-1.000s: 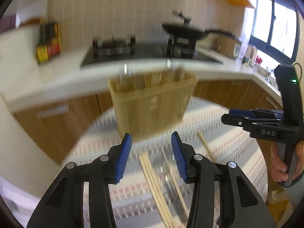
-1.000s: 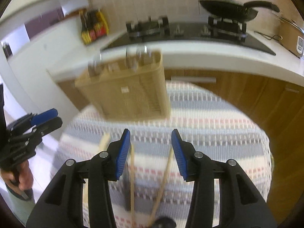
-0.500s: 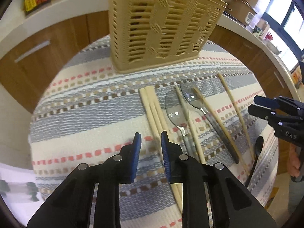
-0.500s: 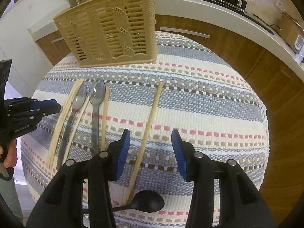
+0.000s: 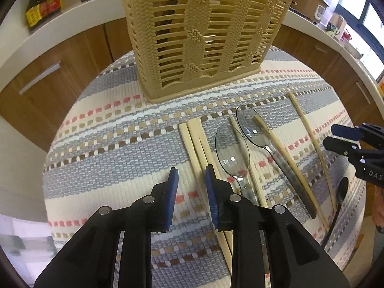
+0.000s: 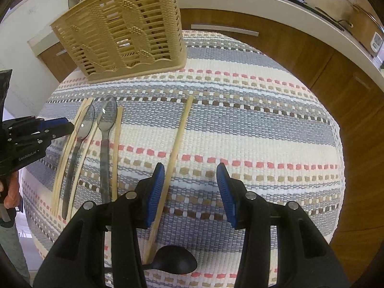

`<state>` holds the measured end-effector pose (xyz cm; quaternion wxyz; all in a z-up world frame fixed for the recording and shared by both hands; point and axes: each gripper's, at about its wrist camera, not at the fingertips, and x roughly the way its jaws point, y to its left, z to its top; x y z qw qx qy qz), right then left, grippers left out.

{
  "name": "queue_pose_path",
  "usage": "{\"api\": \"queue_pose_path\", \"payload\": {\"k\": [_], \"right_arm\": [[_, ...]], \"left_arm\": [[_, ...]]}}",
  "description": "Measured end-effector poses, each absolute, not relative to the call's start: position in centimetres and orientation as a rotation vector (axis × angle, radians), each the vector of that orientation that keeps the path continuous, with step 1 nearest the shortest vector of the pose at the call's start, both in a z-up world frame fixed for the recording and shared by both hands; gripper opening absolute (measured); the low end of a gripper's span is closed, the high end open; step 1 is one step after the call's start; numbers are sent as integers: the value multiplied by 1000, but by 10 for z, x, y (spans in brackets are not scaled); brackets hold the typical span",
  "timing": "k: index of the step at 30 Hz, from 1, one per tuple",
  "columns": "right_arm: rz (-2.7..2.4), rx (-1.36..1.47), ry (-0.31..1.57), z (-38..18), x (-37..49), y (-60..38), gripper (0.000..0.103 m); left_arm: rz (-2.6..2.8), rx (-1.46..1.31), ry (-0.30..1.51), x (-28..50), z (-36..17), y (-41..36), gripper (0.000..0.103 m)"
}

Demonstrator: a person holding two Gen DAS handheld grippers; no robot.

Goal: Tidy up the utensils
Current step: 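Move the right gripper back over the remaining utensils, then close the right gripper on a single wooden chopstick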

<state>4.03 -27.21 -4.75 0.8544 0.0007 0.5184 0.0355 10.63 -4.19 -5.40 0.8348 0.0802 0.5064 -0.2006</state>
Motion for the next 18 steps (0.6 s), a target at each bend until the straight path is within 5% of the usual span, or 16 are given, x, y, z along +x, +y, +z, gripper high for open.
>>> {"api": "queue_pose_path", "payload": {"k": [18], "right_arm": [[112,59,1286,-58,82,-264,32]], "left_arm": [[-378,319,1126,115,-53,-49,17]]}}
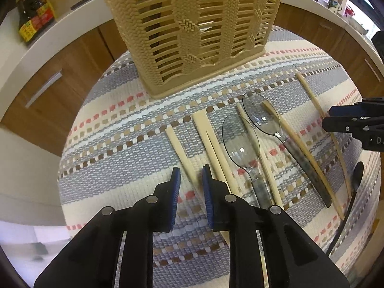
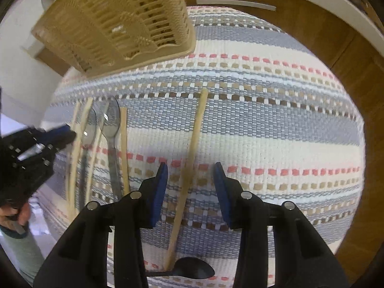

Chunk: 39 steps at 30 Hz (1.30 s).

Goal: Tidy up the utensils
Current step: 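Close the right gripper on a single wooden chopstick, then lift the chopstick with the right gripper and drop it into the caddy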

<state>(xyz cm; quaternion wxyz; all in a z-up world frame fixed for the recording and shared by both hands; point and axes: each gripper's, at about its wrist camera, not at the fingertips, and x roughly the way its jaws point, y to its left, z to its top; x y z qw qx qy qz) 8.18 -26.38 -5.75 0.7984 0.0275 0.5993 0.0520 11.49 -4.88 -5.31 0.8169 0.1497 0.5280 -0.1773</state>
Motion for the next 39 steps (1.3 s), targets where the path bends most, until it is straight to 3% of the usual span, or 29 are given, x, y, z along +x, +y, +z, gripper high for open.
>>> {"api": "queue_pose_path", "payload": {"k": [4,5,12,27,39], "right_arm": [[60,-88,1277,-58,83,-244,7],[62,-117,1263,-58,82,-239,6],[96,-99,1156,-45,73,-232,4],[278,-99,626,104,41,-217,4],[268,-3,328,170,89,-223,4]], "left_arm": [[-368,321,1116,112,-52,-58,8],[-358,311,1108,109,-53,-59,7],[-372,168,991,94,-43,-42,4],[-476,-118,521,67,113,9,4],[-459,-197,188,99,173,-8,4]]}}
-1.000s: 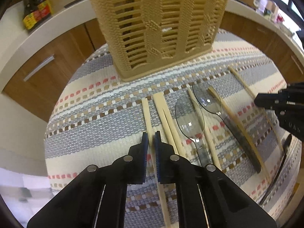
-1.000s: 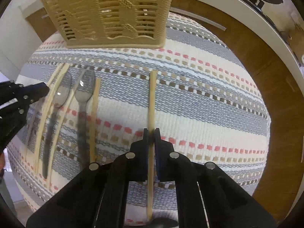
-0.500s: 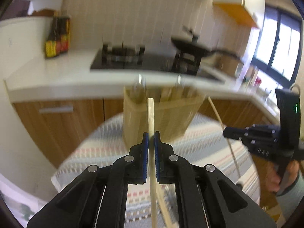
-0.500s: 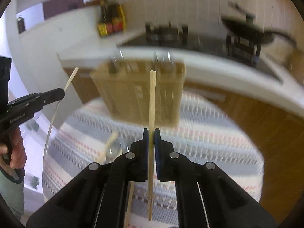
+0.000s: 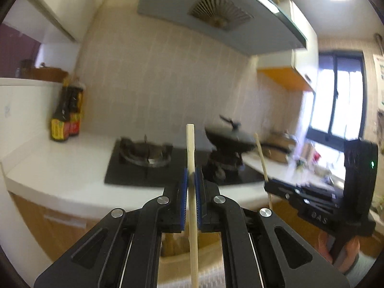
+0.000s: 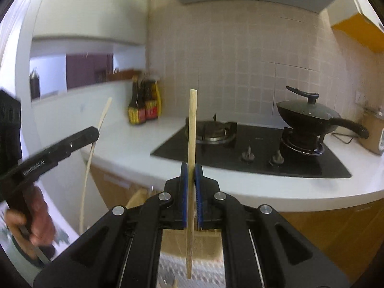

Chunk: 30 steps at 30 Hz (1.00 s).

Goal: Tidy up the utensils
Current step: 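Lift the chopstick with the right gripper and drop it into the caddy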

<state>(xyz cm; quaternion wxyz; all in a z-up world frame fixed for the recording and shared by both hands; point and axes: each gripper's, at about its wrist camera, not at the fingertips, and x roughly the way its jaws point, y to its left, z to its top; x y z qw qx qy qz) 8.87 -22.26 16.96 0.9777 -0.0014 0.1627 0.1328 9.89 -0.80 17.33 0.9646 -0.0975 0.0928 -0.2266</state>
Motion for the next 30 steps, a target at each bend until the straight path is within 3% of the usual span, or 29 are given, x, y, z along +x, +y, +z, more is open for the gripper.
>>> {"api": "queue_pose_path", "payload": {"k": [8,27,30], "right_arm": [[213,-25,249,149,138,-227,4],[192,-51,251,97,165,-230,5],[222,-21,295,90,154,-240,8]], "left_arm": [[-391,-330,88,143,150,-4,4],[-292,-187,65,171,100,-29,5],[-301,-185,92,160,93,-26,24]]}}
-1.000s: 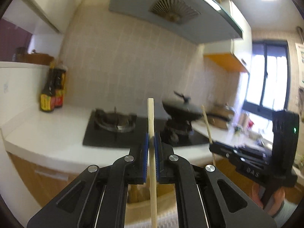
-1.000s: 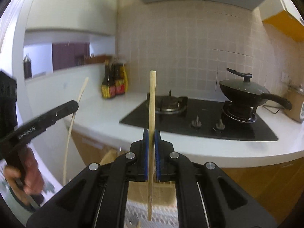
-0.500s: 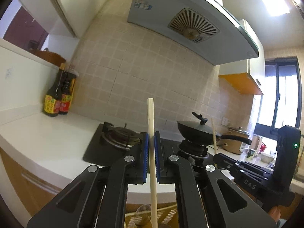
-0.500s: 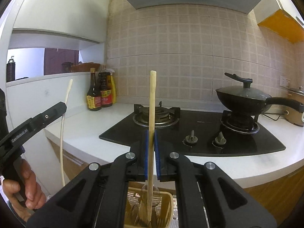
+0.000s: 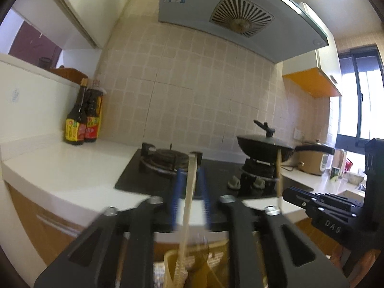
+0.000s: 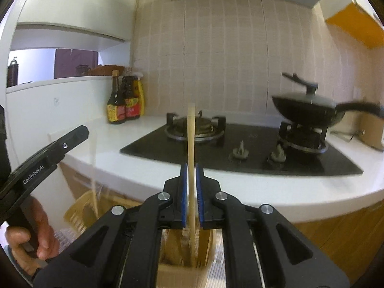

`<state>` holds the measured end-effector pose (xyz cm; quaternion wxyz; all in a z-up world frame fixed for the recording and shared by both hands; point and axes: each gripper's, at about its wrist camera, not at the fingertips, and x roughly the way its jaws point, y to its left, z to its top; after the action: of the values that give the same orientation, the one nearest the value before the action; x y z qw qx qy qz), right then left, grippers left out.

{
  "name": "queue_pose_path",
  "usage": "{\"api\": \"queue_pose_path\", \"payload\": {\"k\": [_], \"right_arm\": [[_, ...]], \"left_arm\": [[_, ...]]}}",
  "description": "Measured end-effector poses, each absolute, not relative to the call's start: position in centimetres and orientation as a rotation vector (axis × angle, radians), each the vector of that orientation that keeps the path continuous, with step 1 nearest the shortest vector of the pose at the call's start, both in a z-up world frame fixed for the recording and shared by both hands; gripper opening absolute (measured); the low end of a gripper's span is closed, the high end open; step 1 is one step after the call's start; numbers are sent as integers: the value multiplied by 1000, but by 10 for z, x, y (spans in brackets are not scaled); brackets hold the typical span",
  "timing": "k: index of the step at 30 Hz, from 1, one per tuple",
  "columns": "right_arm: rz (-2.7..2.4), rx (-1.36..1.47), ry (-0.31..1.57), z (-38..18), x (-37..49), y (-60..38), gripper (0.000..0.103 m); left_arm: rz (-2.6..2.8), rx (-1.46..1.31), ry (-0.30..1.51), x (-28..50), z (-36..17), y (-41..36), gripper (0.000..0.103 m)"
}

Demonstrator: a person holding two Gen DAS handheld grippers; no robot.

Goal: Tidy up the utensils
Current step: 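Lift the chopstick with the right gripper and drop it into the caddy, then lower the right gripper onto another wooden chopstick and close it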

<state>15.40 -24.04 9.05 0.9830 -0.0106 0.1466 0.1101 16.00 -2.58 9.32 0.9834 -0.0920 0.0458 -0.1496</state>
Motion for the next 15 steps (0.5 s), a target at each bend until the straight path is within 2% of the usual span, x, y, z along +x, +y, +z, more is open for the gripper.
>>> {"api": "queue_pose_path", "payload": {"k": [3,6,7,8,10,15], "right_arm": [[224,26,317,89,136,-255,16],[225,65,338,90,116,-268,32],[229,80,346,91,108,-273,46],[227,92,356,92,101,-276,55],[224,97,379,93,90,-279,55],[224,80,463,93,60,-274,55]], "left_arm": [[-317,-185,113,146,92,-21,36],[-338,-181,136,127,93,-12,50],[-345,-182,144,121,93,-11,52],[-354,-186,155,115,94,-8,53],[-380,-191,185,101,95,-2,57],[-427,-162,241,69,99,0,60]]}}
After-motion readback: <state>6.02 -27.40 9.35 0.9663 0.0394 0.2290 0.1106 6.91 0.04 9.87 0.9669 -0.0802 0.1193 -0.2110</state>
